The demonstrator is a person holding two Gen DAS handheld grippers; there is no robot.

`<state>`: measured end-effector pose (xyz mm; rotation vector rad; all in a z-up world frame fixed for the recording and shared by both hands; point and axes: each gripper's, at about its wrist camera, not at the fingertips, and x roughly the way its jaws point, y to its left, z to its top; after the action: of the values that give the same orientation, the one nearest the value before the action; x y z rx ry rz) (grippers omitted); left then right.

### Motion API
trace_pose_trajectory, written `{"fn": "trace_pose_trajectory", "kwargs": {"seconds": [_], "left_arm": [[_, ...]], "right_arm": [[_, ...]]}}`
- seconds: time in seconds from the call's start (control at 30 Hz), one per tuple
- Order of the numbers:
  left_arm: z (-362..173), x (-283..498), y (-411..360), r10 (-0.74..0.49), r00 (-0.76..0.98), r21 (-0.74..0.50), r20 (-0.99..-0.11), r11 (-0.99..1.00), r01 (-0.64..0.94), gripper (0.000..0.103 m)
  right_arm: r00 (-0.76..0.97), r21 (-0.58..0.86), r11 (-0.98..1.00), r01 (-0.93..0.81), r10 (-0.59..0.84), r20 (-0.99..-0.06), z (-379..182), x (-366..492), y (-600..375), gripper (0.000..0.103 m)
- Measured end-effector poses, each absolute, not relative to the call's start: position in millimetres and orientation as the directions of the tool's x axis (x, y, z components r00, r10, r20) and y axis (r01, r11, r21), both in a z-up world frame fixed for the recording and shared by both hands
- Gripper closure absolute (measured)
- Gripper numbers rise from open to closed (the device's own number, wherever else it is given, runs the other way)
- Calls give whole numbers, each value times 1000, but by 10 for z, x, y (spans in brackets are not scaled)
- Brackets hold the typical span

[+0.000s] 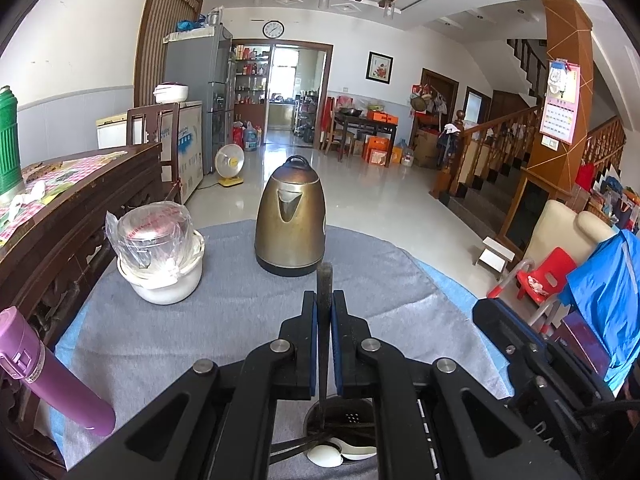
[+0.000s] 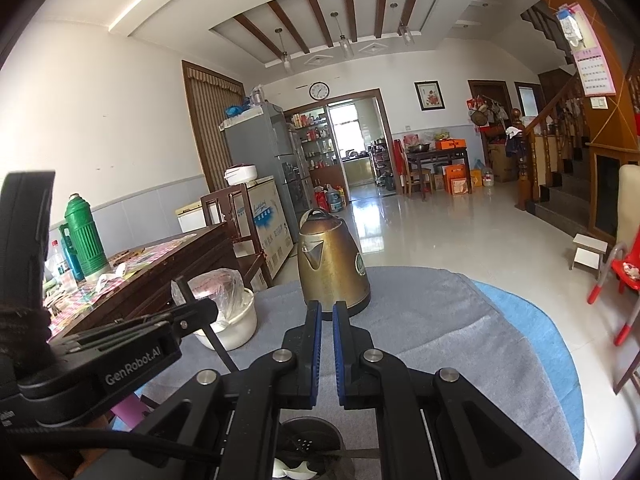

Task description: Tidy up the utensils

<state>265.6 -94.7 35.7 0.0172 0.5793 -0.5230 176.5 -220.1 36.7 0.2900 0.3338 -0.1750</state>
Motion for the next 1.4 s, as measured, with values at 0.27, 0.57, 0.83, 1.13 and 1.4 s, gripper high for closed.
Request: {"fn": "trace_pose_trajectory", "kwargs": {"seconds": [0.27, 0.57, 0.83, 1.13, 1.4], "left_arm": [[413, 2561, -964, -433, 741, -75, -513, 883, 463, 60], [547, 2379, -927, -384, 785, -11, -487, 901, 434, 36], [712, 2106, -821, -322, 839, 50, -438, 924, 380, 21], [842, 1729, -695, -234, 892, 140, -386, 941, 307, 7], [851, 1472, -548, -171, 904, 175, -391, 951, 255, 4]], "right_arm": [[937, 289, 932, 218, -117, -329, 421, 1628, -2263, 96], [936, 340, 910, 236, -118, -332, 488, 1423, -2392, 96], [933, 381, 887, 263, -132, -336, 563, 1196, -2557, 95], [940, 363, 899, 245, -128, -316, 684, 926, -2467, 72], [940, 338, 909, 244, -136, -314, 737, 680, -2330, 68]]}}
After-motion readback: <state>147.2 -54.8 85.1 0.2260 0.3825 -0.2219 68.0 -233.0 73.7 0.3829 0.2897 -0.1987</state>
